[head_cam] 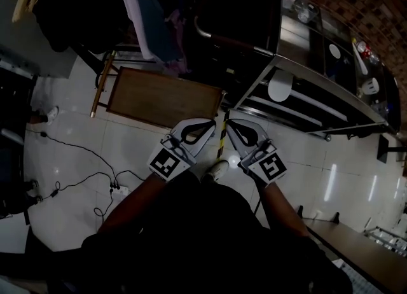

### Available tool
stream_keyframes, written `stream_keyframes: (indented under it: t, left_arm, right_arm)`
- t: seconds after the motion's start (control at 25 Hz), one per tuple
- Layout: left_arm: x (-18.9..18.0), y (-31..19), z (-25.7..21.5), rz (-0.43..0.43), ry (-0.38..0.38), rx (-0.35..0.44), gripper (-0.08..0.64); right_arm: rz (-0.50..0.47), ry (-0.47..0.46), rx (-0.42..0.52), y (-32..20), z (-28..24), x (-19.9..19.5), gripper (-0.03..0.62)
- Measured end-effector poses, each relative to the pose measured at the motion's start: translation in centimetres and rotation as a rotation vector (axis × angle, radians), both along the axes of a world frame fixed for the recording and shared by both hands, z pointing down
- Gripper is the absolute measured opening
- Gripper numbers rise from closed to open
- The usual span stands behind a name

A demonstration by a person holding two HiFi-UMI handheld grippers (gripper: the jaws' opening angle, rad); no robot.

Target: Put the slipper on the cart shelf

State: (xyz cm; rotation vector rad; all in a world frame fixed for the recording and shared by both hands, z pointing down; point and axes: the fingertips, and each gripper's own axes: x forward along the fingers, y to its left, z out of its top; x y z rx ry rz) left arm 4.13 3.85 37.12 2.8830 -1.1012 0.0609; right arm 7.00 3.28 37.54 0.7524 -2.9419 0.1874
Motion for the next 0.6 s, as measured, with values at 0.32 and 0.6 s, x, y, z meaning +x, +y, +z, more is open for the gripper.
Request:
stream_keyframes:
  t: [0.32,0.6]
  left_arm:
    - [-5.8,0.8,0.3,0.059,0.018,0.006,0.002]
    - [-11.2,1.4,0.9,0.16,0.011,0.011,0.002]
  right_arm:
    - [0.044,-0.001,-0.026,1.0,0.5,-6.5,0.002]
    - [0.128,-0.041,-0.021,0.7,-0.2,-12.5,0.003]
